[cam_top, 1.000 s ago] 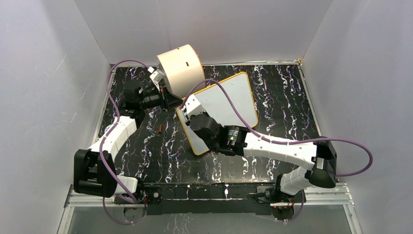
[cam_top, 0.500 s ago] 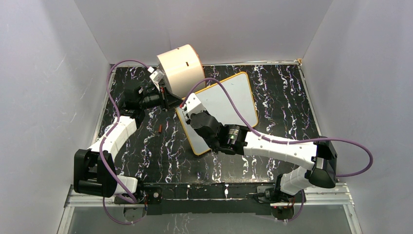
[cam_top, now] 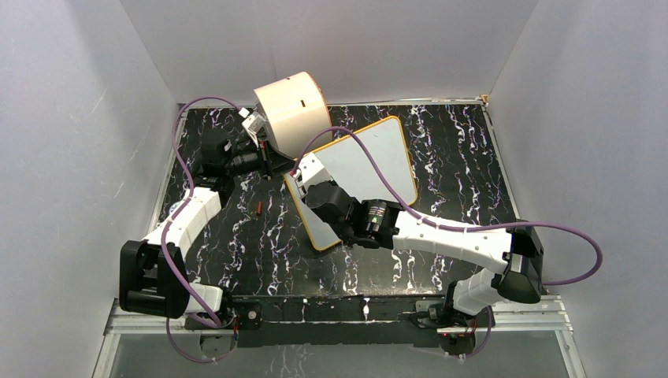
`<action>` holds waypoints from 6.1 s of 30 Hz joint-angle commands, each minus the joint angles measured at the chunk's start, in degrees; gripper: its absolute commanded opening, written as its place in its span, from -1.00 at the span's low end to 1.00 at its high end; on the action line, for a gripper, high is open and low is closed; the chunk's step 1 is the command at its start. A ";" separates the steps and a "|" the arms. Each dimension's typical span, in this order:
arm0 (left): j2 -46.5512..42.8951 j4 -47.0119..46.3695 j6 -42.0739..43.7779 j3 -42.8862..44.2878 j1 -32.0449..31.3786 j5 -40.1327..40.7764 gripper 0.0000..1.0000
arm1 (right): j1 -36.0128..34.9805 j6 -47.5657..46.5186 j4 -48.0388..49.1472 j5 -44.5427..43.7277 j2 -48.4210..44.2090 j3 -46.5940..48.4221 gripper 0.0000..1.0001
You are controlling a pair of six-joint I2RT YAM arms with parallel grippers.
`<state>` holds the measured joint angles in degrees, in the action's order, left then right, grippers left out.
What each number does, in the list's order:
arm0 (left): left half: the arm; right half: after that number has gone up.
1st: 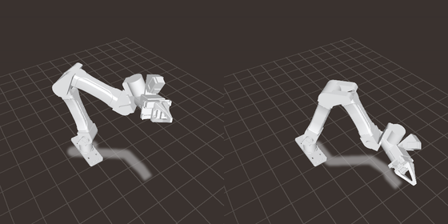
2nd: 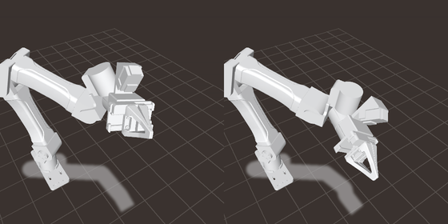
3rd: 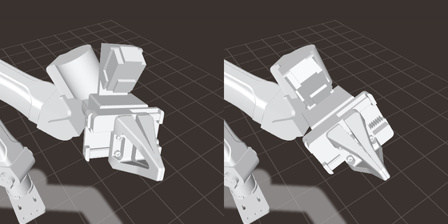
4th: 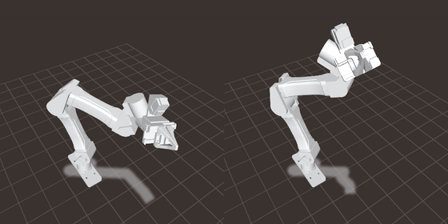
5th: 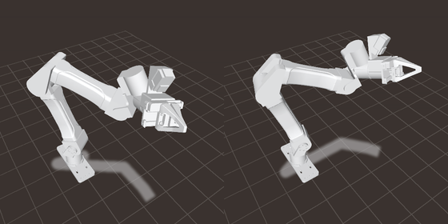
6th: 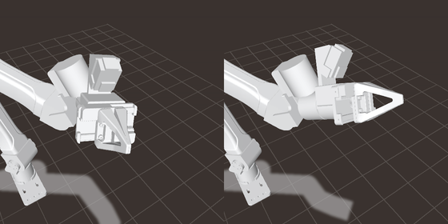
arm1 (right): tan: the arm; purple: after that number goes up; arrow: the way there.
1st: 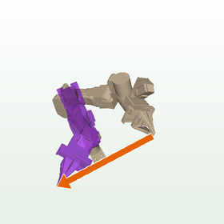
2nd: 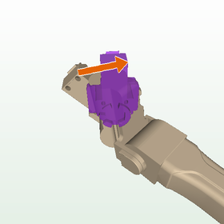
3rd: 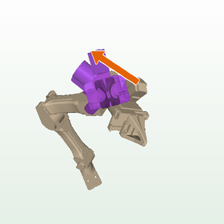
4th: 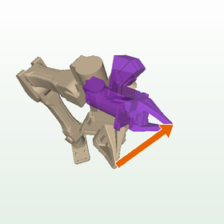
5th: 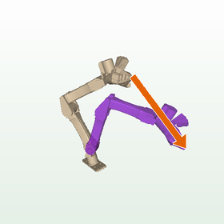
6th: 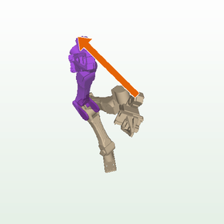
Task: Write a sentence on the whiteboard
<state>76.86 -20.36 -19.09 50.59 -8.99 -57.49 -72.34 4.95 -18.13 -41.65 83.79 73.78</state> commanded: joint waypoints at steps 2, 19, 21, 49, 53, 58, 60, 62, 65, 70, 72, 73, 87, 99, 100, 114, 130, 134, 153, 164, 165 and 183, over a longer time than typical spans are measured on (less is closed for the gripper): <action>0.22 0.85 1.69 -0.04 -0.41 -1.13 -1.00 | 0.61 3.02 -4.44 1.79 0.84 2.69 -1.00; 0.44 0.77 1.68 -0.09 -0.41 -1.13 -1.00 | 0.59 4.35 -5.77 2.24 0.34 1.81 -1.00; 0.53 0.79 1.61 -0.05 -0.41 -1.07 -1.00 | 0.59 3.69 -4.20 2.19 -0.41 0.88 -1.00; 0.65 0.88 1.77 -0.06 -0.45 -1.22 -1.00 | 0.88 1.91 2.75 -1.67 -2.70 -2.24 -1.00; 0.66 0.86 1.76 -0.06 -0.50 -1.22 -1.00 | 1.22 1.85 2.93 -0.88 -2.17 -2.24 -1.00; 0.64 0.90 1.78 -0.07 -0.50 -1.30 -1.00 | 1.55 1.80 2.98 0.06 -1.42 -2.15 -1.00; 0.58 0.86 1.78 -0.12 -0.50 -1.30 -1.00 | 1.60 1.82 2.93 0.49 -1.29 -2.13 -1.00; 0.63 0.87 1.78 -0.10 -0.49 -1.23 -1.00 | 1.64 1.82 2.93 1.38 -1.41 -2.15 -1.00; 0.66 0.88 1.78 -0.05 -0.45 -1.30 -1.00 | 1.58 1.72 2.44 2.49 -1.65 -2.10 -1.00; 0.70 0.87 1.78 -0.06 -0.50 -1.22 -1.00 | 1.61 2.23 0.80 3.23 -1.87 -2.10 -1.00; 0.75 0.85 1.78 0.01 -0.50 -1.28 -1.00 | 1.58 2.50 0.17 3.11 -1.97 -2.27 -1.00; 0.75 0.89 1.78 0.03 -0.48 -1.17 -1.00 | 1.58 2.60 -0.22 3.00 -1.97 -2.38 -1.00; 0.97 0.85 1.73 -0.06 -0.67 -1.22 -1.00 | 1.60 4.29 -4.06 2.41 -2.40 -3.25 -1.00; 1.01 1.22 2.05 -0.01 -0.85 -1.06 -1.00 | 2.02 4.94 -4.59 -0.77 -2.86 -3.85 -1.00; 0.99 1.29 2.12 0.02 -0.86 -1.00 -1.00 | 2.02 5.04 -4.40 -1.02 -2.99 -4.08 -1.00; 1.16 1.54 2.30 0.21 -0.99 -1.29 -1.00 | 2.42 4.77 0.71 -3.93 -4.46 -6.12 -1.00; 1.45 1.81 2.56 0.30 -1.54 -1.40 -1.00 | 2.51 2.00 6.27 -3.80 -4.28 -5.71 -1.00; 1.35 1.90 2.72 0.30 -1.55 -1.39 -1.00 | 2.49 1.61 6.94 -3.35 -4.18 -5.59 -1.00; 1.49 2.34 3.01 0.48 -1.82 -1.13 -1.00 | 2.47 0.06 8.81 1.25 -3.77 -5.07 -1.00; 1.32 2.78 3.34 0.56 -1.82 -0.85 -1.00 | 2.54 1.09 6.01 4.84 -3.51 -4.56 -1.00; 1.29 2.78 3.33 0.56 -1.77 -0.79 -1.00 | 2.48 1.13 6.08 5.02 -3.61 -4.56 -1.00; 1.10 3.89 4.11 0.75 -1.81 -0.09 -1.00 | 2.64 1.45 2.91 -1.11 -7.50 -5.77 -1.00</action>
<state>77.58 -19.84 -18.09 51.11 -9.28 -57.32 -70.13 5.80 -14.41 -39.46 78.59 67.70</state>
